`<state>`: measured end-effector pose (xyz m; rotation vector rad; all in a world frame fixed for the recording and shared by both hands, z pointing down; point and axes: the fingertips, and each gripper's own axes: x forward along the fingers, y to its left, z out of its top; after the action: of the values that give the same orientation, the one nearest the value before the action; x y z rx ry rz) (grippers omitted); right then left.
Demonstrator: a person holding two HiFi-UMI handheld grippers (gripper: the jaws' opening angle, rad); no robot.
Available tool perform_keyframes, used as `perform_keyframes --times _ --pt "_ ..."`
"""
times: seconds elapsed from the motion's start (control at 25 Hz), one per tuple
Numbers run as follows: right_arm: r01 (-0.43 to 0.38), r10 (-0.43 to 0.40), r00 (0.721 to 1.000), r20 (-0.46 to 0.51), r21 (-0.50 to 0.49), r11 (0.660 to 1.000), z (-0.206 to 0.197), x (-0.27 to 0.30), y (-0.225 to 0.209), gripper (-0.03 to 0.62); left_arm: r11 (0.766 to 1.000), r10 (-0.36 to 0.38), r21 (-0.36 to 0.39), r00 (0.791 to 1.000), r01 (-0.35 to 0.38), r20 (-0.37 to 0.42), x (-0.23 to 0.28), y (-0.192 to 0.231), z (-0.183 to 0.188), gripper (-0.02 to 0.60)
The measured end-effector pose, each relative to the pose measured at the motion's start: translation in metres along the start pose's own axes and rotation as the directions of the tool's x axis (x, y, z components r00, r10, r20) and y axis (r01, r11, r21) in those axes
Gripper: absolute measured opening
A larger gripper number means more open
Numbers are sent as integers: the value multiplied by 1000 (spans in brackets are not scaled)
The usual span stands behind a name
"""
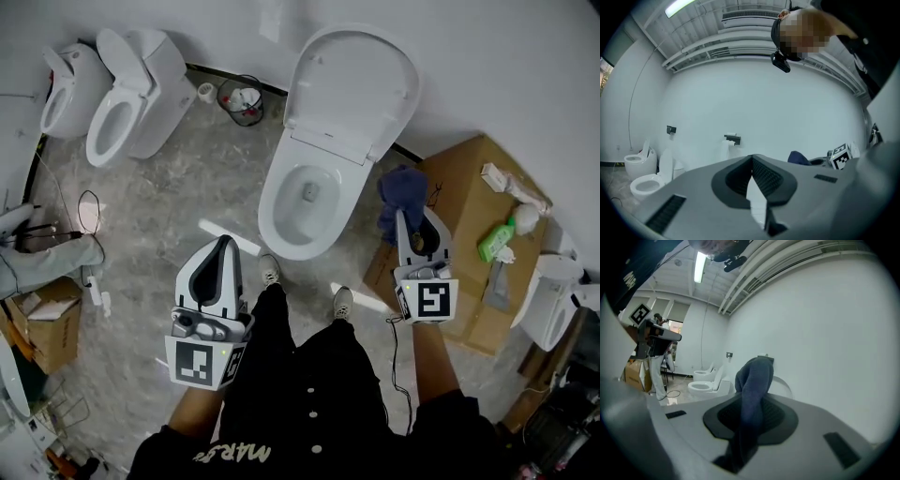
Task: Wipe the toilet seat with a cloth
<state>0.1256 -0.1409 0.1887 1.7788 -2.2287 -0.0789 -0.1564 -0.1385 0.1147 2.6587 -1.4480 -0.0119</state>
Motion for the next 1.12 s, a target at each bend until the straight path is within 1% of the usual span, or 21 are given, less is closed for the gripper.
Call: perform_keyframes --times 0.16,0.28,0.4,0.56,0.76,0.92,1.0,1.12 --pt "-74 70 997 -42 -94 993 -28 36 17 74 1000 -25 -8 1000 25 -16 15 6 -25 11" --pt "-142 128 988 -90 -176 974 -56 62 29 74 999 -41 -19 999 41 -25 25 10 -43 11" --pt "-196 168 976 -142 -214 957 -89 85 37 74 997 -56 -57 998 55 -23 32 11 -63 11" --pt "-257 209 956 -204 -249 934 -137 115 51 74 994 -73 -88 996 68 -58 34 14 -101 11" --pt "-346 262 928 -264 -358 867 -187 152 73 74 989 -89 -125 991 77 -96 39 16 -152 11" --pt "-386 284 916 -283 -428 817 -233 182 86 74 989 -100 -121 988 85 -122 47 19 -190 11" --pt "-416 289 903 -318 -476 775 -257 197 94 74 989 -108 -117 985 92 -136 54 19 -210 11" --pt "-461 295 883 -365 -551 696 -295 219 102 74 987 -120 -126 981 100 -155 65 21 -236 11"
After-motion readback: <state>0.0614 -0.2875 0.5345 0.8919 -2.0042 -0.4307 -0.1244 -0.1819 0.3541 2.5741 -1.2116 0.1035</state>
